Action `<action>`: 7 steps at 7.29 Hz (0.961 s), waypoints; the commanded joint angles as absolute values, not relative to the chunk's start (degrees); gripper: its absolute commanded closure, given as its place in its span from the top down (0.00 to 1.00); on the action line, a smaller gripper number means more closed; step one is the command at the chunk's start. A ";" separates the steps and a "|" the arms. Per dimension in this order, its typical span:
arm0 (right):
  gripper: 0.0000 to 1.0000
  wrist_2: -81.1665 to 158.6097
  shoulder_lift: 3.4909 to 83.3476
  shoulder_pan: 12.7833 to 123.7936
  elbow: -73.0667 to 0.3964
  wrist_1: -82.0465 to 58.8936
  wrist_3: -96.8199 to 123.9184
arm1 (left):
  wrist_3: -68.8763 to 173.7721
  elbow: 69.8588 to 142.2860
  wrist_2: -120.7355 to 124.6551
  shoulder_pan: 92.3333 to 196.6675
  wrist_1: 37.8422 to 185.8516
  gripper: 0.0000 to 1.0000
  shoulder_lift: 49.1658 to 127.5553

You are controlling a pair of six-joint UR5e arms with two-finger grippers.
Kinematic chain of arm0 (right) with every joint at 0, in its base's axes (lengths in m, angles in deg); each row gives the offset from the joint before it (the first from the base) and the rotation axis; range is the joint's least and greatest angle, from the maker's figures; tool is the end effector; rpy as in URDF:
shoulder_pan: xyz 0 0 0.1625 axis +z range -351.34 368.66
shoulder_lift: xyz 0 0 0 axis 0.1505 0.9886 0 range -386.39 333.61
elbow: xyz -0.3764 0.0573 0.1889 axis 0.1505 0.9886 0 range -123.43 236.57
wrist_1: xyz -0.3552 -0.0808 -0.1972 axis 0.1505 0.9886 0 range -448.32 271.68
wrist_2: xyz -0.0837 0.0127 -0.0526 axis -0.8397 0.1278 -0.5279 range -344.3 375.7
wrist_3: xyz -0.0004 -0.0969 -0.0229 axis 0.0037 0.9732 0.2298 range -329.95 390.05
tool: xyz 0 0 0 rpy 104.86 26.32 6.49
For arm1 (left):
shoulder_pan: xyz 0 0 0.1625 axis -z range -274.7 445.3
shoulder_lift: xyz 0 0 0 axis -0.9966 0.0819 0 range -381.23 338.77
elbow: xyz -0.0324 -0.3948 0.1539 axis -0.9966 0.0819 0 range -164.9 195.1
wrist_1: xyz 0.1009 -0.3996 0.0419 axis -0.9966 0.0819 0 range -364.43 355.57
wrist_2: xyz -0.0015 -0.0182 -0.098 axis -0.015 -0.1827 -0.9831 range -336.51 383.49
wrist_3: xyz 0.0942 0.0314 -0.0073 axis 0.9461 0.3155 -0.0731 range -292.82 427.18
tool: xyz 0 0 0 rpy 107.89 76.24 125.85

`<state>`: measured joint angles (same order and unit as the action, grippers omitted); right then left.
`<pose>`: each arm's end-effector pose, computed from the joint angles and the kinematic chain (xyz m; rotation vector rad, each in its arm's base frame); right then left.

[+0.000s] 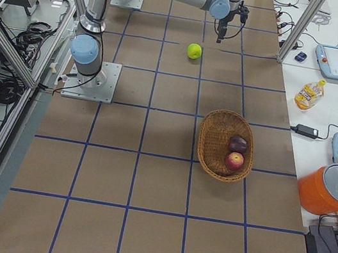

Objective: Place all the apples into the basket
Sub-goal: 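Grasp the green apple with the right gripper while the left gripper withdraws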

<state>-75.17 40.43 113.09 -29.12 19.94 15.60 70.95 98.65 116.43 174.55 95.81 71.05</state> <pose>0.2865 -0.5841 0.3257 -0.0003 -3.1242 -0.0101 -0.1217 -0.4984 0.5062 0.0857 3.0890 0.1669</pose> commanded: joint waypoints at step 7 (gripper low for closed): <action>0.69 -76.85 41.12 116.76 -52.86 51.06 17.71 | 64.37 103.35 117.37 173.00 91.98 1.00 67.36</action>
<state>-76.76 41.57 116.76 -53.21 49.22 14.95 64.79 103.58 118.58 171.55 92.17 67.25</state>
